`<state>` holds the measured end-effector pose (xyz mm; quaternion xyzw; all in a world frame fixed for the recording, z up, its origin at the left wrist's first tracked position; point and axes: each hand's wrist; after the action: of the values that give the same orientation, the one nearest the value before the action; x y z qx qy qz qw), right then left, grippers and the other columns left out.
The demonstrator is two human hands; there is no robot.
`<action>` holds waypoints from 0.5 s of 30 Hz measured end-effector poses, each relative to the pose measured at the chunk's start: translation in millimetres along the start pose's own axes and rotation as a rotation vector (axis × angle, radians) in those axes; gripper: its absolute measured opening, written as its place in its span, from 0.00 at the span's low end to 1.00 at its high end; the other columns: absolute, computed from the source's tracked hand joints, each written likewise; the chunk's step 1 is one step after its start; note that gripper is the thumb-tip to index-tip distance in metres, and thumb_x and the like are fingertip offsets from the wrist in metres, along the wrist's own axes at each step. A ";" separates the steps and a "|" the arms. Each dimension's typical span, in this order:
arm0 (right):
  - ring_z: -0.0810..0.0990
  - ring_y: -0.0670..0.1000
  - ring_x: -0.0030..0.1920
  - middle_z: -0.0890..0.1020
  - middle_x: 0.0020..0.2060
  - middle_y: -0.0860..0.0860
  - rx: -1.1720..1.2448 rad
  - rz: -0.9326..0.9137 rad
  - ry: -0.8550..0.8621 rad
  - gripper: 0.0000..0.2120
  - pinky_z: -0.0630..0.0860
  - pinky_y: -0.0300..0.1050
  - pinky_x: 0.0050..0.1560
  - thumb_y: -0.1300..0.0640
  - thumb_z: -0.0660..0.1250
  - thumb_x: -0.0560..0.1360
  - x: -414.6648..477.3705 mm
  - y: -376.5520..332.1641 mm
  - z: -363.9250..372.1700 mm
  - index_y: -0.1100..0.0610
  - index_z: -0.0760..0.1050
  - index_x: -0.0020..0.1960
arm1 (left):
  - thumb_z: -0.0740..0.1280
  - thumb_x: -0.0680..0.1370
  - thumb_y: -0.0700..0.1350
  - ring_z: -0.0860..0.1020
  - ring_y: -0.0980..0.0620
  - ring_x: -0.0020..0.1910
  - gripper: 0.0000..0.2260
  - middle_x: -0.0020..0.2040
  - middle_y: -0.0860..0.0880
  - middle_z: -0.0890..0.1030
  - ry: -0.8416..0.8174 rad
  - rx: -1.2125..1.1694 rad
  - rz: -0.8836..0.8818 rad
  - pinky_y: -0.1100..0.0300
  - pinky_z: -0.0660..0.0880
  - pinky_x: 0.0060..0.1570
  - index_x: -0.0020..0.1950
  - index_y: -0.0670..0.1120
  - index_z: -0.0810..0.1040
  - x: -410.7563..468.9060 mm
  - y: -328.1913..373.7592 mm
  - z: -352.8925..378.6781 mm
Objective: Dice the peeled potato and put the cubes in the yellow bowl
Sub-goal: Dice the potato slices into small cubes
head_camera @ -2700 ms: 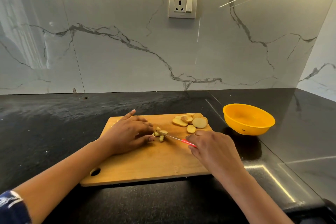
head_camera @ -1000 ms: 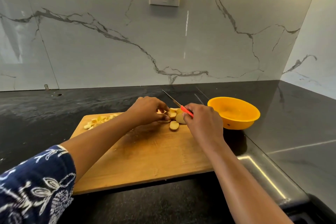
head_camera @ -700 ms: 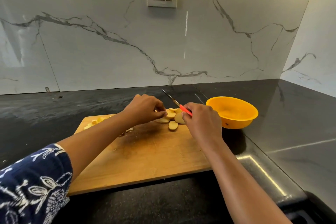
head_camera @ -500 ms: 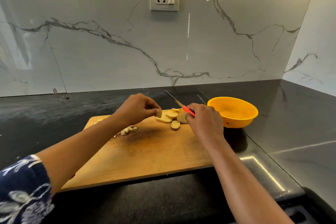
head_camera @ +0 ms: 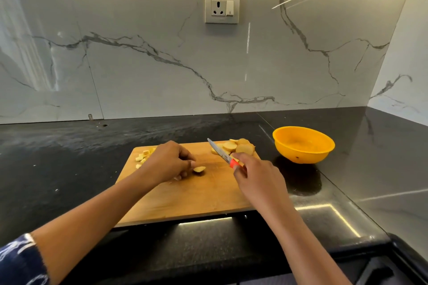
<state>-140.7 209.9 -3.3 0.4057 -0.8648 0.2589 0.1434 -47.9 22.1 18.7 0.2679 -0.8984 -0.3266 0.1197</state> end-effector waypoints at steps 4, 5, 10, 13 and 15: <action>0.73 0.42 0.43 0.80 0.58 0.44 0.011 -0.051 -0.012 0.20 0.63 0.29 0.32 0.48 0.57 0.81 -16.5 4.6 -9.4 0.42 0.65 0.72 | 0.69 0.75 0.47 0.77 0.58 0.44 0.13 0.55 0.54 0.80 0.052 0.210 0.147 0.65 0.73 0.48 0.59 0.51 0.80 -7.1 -9.1 -9.7; 0.72 0.41 0.43 0.80 0.58 0.43 0.018 -0.068 -0.018 0.20 0.64 0.28 0.33 0.47 0.58 0.81 -19.4 6.8 -11.9 0.41 0.64 0.72 | 0.70 0.74 0.49 0.75 0.59 0.48 0.15 0.56 0.56 0.78 0.044 0.260 0.207 0.65 0.72 0.50 0.61 0.53 0.79 -8.4 -11.7 -11.7; 0.71 0.40 0.37 0.82 0.52 0.42 0.001 -0.193 -0.069 0.20 0.64 0.30 0.35 0.48 0.62 0.79 -21.3 23.8 -29.9 0.41 0.67 0.71 | 0.69 0.71 0.58 0.68 0.60 0.54 0.22 0.57 0.60 0.71 -0.102 0.376 0.330 0.67 0.67 0.50 0.64 0.56 0.75 0.6 -18.1 -17.4; 0.69 0.35 0.34 0.82 0.52 0.41 -0.013 -0.309 -0.123 0.20 0.60 0.29 0.33 0.49 0.63 0.78 -13.8 38.4 -35.7 0.40 0.69 0.69 | 0.69 0.71 0.57 0.69 0.59 0.54 0.20 0.55 0.59 0.71 -0.172 0.333 0.361 0.67 0.68 0.50 0.62 0.56 0.77 11.2 -15.5 -15.8; 0.69 0.35 0.30 0.83 0.46 0.40 -0.033 -0.386 -0.120 0.18 0.58 0.29 0.30 0.49 0.64 0.78 -6.7 47.8 -34.6 0.41 0.72 0.67 | 0.70 0.72 0.55 0.70 0.59 0.54 0.16 0.55 0.59 0.73 -0.218 0.298 0.378 0.64 0.70 0.52 0.59 0.56 0.79 16.8 -14.5 -15.2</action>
<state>-172.3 259.3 6.4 0.5763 -0.7820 0.1880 0.1452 -50.0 -4.6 21.4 0.0731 -0.9783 -0.1897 0.0402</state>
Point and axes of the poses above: each hand's wrist, its own x-axis towards the middle knuckle, its own z-axis out of the palm, y = z × x
